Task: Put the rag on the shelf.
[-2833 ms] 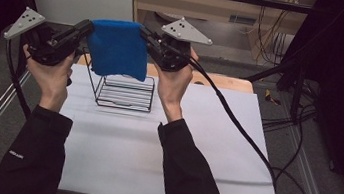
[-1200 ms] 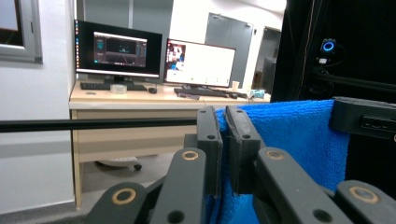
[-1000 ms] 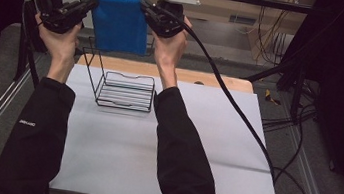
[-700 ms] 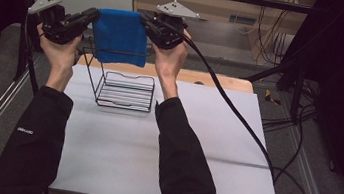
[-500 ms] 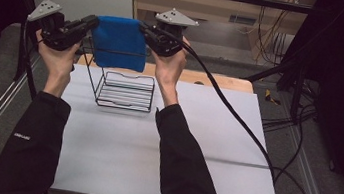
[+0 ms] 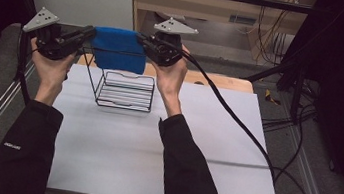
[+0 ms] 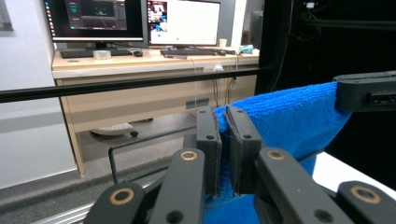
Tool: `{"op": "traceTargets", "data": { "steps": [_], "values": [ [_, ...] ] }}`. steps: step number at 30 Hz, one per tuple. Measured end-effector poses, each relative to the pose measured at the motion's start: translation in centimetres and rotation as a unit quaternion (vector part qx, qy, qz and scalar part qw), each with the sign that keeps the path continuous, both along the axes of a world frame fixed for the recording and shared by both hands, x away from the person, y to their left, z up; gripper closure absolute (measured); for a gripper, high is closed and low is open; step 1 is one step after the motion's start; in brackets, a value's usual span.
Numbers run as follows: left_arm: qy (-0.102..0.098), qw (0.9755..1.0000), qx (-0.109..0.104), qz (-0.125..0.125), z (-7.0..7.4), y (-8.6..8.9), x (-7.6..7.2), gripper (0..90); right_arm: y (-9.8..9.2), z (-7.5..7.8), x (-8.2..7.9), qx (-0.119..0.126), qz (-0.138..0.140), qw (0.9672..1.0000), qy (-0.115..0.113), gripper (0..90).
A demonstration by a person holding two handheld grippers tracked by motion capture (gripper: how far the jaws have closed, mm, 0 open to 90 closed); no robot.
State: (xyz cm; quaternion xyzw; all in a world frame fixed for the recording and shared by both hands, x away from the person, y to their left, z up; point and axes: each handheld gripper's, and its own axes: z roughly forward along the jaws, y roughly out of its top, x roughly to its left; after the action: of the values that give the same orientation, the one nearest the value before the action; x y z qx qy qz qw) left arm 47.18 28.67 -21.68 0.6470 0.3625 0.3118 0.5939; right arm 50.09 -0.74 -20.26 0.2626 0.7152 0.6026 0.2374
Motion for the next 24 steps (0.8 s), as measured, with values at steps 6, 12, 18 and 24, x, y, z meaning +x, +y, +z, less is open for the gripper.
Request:
{"op": "traceTargets", "data": {
  "steps": [6,12,18,24],
  "values": [
    [0.012,0.9998,0.011,-0.008,-0.5,0.2,-0.6,82.5,-0.1,-0.1,-0.8,-0.018,0.015,0.9997,0.007,83.5],
    [0.027,0.9991,0.029,-0.011,-1.0,0.3,-1.0,81.3,0.1,-0.5,-1.3,-0.042,0.019,0.9988,0.013,83.5],
    [0.053,0.9978,0.036,-0.019,-1.5,0.5,-1.2,79.2,-0.1,-1.1,-1.5,-0.038,0.029,0.998,0.041,83.4],
    [0.082,0.9951,0.05,-0.023,-2.0,0.4,-1.5,77.4,-0.2,-1.7,-1.6,-0.046,0.033,0.9969,0.053,83.2]
  ]
}}
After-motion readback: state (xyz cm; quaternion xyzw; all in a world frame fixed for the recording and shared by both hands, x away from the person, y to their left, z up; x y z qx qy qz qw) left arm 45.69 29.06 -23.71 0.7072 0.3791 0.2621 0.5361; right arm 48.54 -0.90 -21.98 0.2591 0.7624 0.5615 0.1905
